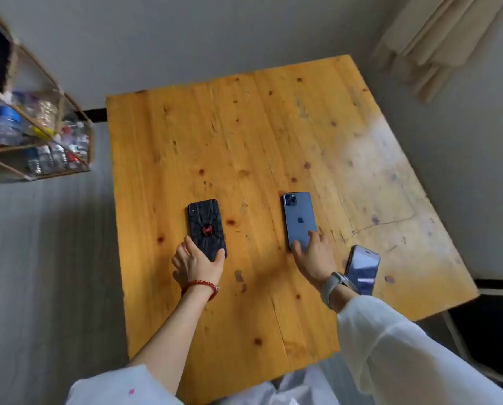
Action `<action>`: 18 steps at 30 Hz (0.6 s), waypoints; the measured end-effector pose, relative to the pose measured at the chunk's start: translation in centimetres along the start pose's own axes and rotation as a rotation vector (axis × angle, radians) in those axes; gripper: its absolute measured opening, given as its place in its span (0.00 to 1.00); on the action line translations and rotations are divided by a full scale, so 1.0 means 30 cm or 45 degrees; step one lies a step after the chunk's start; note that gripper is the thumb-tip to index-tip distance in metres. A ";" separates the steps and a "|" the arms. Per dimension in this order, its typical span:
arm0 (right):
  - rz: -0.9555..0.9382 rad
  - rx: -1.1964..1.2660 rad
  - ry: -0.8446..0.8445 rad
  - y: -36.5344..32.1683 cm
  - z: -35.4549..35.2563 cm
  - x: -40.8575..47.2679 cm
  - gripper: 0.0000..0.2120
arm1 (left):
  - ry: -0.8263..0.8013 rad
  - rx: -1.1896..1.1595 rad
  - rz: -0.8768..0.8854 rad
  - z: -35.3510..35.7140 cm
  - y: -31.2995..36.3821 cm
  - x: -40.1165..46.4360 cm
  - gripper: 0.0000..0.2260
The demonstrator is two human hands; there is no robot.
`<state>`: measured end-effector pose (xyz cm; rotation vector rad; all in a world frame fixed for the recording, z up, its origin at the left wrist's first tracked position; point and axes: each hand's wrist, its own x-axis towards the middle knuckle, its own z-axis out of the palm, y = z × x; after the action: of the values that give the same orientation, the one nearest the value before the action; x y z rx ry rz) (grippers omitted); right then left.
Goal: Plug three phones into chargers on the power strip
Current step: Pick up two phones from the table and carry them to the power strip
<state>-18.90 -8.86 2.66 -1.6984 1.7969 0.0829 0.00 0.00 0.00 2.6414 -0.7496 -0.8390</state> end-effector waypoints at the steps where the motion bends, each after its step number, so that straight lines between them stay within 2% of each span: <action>1: 0.038 -0.050 0.020 -0.012 0.003 0.035 0.27 | 0.015 0.020 -0.046 0.010 0.010 0.033 0.40; 4: 0.120 -0.149 0.080 -0.036 0.012 0.129 0.33 | 0.086 0.115 -0.109 0.046 0.032 0.113 0.48; 7: 0.121 -0.208 0.081 -0.049 0.045 0.181 0.38 | 0.152 0.189 -0.112 0.079 0.037 0.147 0.48; 14: 0.077 -0.328 0.094 -0.043 0.071 0.217 0.36 | 0.148 0.167 0.000 0.081 0.044 0.181 0.41; 18: 0.091 -0.171 0.090 -0.033 0.068 0.161 0.33 | 0.036 0.277 0.129 0.049 0.064 0.173 0.41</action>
<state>-16.88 -12.27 -0.94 -1.7492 1.9429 0.1793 2.00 -4.58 -2.79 2.7675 -1.0107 -0.7282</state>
